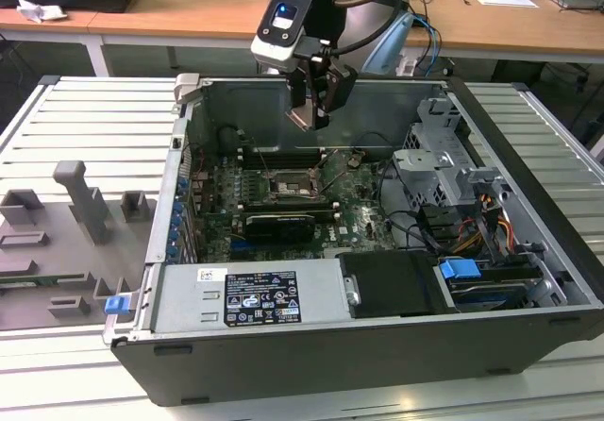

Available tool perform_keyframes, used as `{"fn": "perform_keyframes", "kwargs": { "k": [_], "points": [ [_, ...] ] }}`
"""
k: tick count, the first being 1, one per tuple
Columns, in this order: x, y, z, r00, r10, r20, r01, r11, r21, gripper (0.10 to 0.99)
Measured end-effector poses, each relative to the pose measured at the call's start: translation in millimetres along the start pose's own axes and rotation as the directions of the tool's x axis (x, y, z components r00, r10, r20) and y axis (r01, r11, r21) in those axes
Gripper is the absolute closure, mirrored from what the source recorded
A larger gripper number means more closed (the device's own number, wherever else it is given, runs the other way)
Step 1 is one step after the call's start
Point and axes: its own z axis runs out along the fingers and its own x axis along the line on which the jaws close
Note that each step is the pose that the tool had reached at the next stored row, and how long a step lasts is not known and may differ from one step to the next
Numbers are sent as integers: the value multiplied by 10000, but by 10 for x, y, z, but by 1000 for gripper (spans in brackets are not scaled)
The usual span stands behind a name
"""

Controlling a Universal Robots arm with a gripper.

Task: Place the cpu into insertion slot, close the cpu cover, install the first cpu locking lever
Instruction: 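Place the cpu into insertion slot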

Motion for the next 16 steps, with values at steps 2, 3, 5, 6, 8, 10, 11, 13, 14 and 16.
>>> {"fn": "perform_keyframes", "kwargs": {
  "k": [2, 3, 5, 6, 8, 10, 11, 13, 14, 16],
  "points": [
    [0, 0, 1, 10000, 92, 8, -92, 10000, -2, 553],
    [0, 0, 1, 9999, 148, 13, -148, 9999, -3, 553],
    [0, 0, 3, 9996, 270, 24, -270, 9996, -6, 553],
    [0, 0, 4, 9995, 312, 28, -312, 9995, -7, 553],
    [0, 0, 5, 9993, 374, 33, -374, 9993, -7, 553],
    [0, 0, 7, 9990, 450, 41, -450, 9990, -9, 553],
    [0, -1, 8, 9989, 474, 43, -474, 9989, -10, 553],
    [0, -1, 9, 9986, 527, 47, -527, 9986, -11, 553],
    [0, -1, 9, 9985, 553, 50, -553, 9985, -12, 553],
    [0, -1, 10, 9981, 615, 54, -615, 9981, -13, 553]
  ]
}}
